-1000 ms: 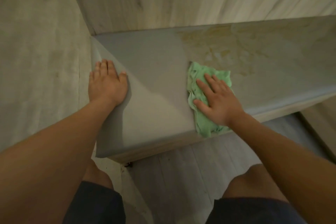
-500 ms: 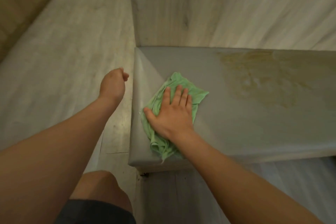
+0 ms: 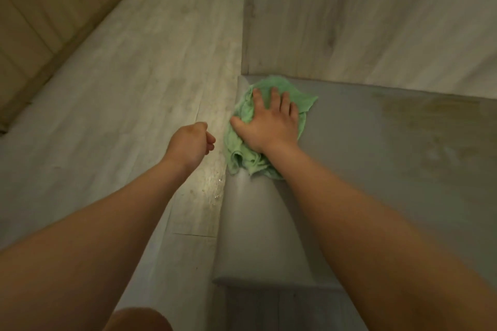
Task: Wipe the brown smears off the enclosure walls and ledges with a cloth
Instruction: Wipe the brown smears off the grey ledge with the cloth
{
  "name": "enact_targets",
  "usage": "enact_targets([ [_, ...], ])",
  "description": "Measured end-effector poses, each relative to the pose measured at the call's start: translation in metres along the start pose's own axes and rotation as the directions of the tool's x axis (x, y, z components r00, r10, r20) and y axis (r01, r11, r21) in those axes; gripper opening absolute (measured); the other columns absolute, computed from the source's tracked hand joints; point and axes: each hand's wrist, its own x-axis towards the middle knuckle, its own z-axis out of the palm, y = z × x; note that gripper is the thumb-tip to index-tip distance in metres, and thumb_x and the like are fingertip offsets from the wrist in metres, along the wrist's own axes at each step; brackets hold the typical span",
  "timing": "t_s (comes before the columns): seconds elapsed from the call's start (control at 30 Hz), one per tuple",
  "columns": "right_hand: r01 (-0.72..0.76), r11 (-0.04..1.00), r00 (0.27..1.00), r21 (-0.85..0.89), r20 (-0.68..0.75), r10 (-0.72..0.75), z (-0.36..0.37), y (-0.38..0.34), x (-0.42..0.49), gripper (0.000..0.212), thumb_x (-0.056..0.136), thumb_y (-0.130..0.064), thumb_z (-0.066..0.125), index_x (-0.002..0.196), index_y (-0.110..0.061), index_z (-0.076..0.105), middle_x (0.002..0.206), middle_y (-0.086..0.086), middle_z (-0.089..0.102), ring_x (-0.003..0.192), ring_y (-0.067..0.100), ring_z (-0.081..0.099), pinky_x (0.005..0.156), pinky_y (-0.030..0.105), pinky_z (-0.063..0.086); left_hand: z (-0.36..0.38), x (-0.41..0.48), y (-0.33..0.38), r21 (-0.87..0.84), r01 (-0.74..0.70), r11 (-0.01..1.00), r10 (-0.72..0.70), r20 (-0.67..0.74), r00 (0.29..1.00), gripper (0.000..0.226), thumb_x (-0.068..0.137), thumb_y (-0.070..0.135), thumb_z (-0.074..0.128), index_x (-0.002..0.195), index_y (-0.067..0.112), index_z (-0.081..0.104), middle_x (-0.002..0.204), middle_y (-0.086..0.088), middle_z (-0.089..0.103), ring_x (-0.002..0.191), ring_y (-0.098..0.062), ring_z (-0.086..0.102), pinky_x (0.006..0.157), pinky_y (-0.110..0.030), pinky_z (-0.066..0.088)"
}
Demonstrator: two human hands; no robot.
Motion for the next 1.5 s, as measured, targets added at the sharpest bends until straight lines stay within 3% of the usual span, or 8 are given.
enact_targets([
  [0.2,0.047,0.997,0.999,-0.065,0.025,-0.046,0.000,-0.016,0.054,0.077,0.093,-0.067,0.032,0.163,-0.040,0.017,0.173,0.010,0.006,0.158,0.036,0.001,0.126,0.055,0.001,-0.022,-0.011,-0.034,0.054,0.014,0.998,-0.012,-0.041,0.999,0.048,0.103,0.031,0.040,0.074,0.009,0.071,0.076,-0.007,0.074,0.076,-0.023,0.064,0.073,-0.035,0.044],
  [0.37,0.256,0.966,0.956,-0.032,0.158,-0.247,-0.011,-0.010,0.023,0.061,0.097,-0.060,0.035,0.157,-0.045,0.034,0.174,0.001,0.005,0.159,0.027,-0.002,0.126,0.048,-0.004,-0.032,-0.035,-0.029,0.022,0.050,0.999,-0.048,-0.079,0.996,0.049,0.104,0.032,0.038,0.074,0.009,0.069,0.078,-0.007,0.073,0.076,-0.023,0.063,0.074,-0.036,0.045],
  [0.57,0.396,0.918,0.903,-0.005,0.187,-0.388,-0.006,-0.002,-0.088,0.092,0.081,-0.080,0.045,0.161,-0.039,0.023,0.174,0.009,-0.004,0.159,0.029,-0.010,0.127,0.049,-0.006,-0.014,-0.053,0.021,0.036,-0.033,0.999,0.037,-0.106,0.994,0.038,0.103,0.030,0.038,0.082,0.012,0.064,0.093,-0.009,0.070,0.087,-0.026,0.060,0.083,-0.040,0.046],
  [0.77,0.661,0.751,0.734,0.002,0.210,-0.646,-0.015,0.067,-0.182,0.097,0.083,-0.090,0.042,0.163,-0.043,0.016,0.174,0.003,0.000,0.160,0.022,-0.007,0.128,0.044,-0.008,0.034,-0.070,0.063,0.308,-0.152,0.939,0.180,-0.065,0.981,0.041,0.103,0.028,0.036,0.117,-0.001,0.063,0.123,-0.022,0.064,0.118,-0.041,0.056,0.099,-0.044,0.045],
  [0.9,0.487,0.873,0.860,-0.017,0.183,-0.476,-0.030,0.147,-0.173,0.093,0.082,-0.093,0.033,0.161,-0.051,0.009,0.174,-0.005,0.000,0.160,0.017,-0.004,0.129,0.045,0.000,0.080,-0.078,0.088,0.509,-0.290,0.811,0.306,0.055,0.951,0.048,0.098,0.035,0.032,0.114,0.001,0.063,0.126,-0.026,0.060,0.122,-0.044,0.049,0.104,-0.047,0.039],
  [1.03,0.262,0.965,0.958,-0.022,0.130,-0.257,-0.034,0.177,-0.127,0.089,0.083,-0.093,0.026,0.160,-0.054,0.007,0.174,-0.007,0.000,0.160,0.017,-0.003,0.129,0.043,0.000,0.113,-0.083,0.093,0.670,-0.294,0.682,0.227,0.188,0.956,0.061,0.100,0.043,0.027,0.138,0.004,0.055,0.145,-0.023,0.049,0.137,-0.041,0.041,0.116,-0.051,0.032],
  [1.17,0.110,0.994,0.990,0.000,0.084,-0.110,-0.034,0.174,-0.072,0.086,0.085,-0.090,0.021,0.161,-0.052,0.008,0.174,-0.005,0.002,0.160,0.018,-0.001,0.128,0.044,0.000,0.128,-0.097,0.088,0.728,-0.281,0.625,0.205,0.195,0.959,0.065,0.106,0.049,0.027,0.158,0.011,0.029,0.164,-0.017,0.027,0.153,-0.035,0.020,0.124,-0.056,0.012],
  [1.5,-0.096,0.995,0.992,0.024,0.089,0.093,-0.053,0.218,-0.003,0.088,0.086,-0.090,0.020,0.163,-0.048,0.008,0.174,-0.004,0.000,0.160,0.021,-0.001,0.128,0.045,-0.003,0.185,-0.092,0.126,0.722,-0.329,0.609,0.263,0.208,0.942,0.054,0.107,0.048,0.027,0.144,0.012,0.044,0.153,-0.016,0.043,0.143,-0.034,0.035,0.119,-0.050,0.025],
])
